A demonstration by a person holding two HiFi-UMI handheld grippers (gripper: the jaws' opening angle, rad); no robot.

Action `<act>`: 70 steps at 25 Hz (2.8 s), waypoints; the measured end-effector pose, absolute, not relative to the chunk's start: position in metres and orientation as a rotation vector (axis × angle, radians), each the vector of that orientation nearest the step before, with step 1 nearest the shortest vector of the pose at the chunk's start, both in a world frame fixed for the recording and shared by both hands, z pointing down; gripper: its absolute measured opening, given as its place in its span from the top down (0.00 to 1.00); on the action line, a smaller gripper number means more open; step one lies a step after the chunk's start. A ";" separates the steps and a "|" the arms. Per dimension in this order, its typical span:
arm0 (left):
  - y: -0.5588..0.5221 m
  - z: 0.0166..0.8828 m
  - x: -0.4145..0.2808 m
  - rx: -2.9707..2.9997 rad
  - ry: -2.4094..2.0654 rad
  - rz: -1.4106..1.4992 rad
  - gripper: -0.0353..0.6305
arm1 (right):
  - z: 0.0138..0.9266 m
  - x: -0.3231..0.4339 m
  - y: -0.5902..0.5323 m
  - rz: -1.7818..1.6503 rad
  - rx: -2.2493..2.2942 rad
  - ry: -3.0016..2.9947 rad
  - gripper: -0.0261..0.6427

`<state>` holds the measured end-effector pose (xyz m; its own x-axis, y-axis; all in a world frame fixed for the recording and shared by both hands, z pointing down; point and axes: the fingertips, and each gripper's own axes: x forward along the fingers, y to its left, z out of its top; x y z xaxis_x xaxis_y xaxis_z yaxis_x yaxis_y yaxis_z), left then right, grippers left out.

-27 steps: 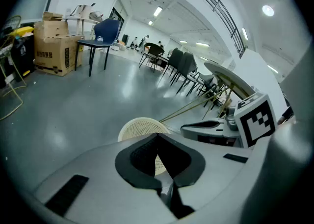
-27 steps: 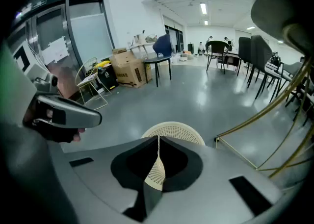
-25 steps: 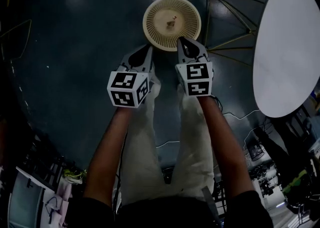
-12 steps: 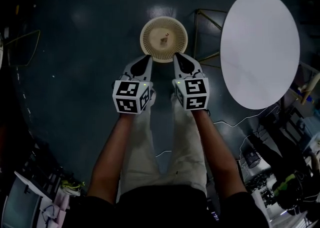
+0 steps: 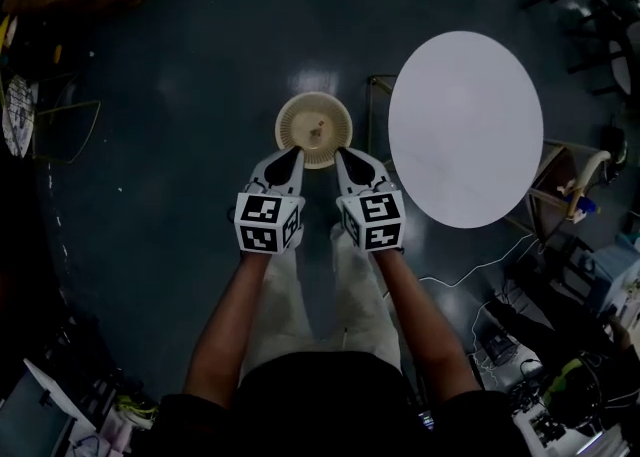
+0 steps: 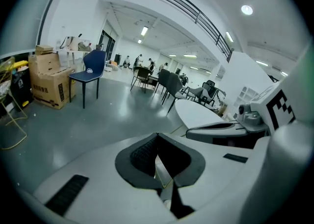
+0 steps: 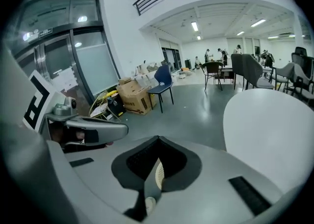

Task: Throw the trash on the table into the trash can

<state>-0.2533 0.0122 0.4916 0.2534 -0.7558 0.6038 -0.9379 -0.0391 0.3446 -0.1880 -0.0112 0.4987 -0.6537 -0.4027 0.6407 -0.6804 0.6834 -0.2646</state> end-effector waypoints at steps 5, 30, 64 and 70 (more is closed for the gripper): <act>0.010 0.429 -0.251 1.843 -1.600 0.296 0.94 | 0.432 -0.179 -0.023 0.627 0.813 -2.422 0.93; -0.027 0.105 -0.064 2.284 -1.673 0.152 0.94 | 0.115 -0.039 -0.048 0.333 0.765 -2.805 0.93; 0.103 -0.042 -0.003 2.600 -1.657 0.063 0.94 | -0.013 -0.007 0.077 0.191 0.801 -3.020 0.93; 0.167 -0.048 -0.029 2.625 -1.664 0.073 0.94 | -0.024 -0.023 0.137 0.178 0.837 -3.021 0.93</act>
<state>-0.0290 0.1666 -0.0481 0.4259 -0.9030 0.0570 -0.9045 -0.4264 0.0027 -0.0227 0.1374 -0.0241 -0.8579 -0.5129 0.0314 -0.5130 0.8515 -0.1086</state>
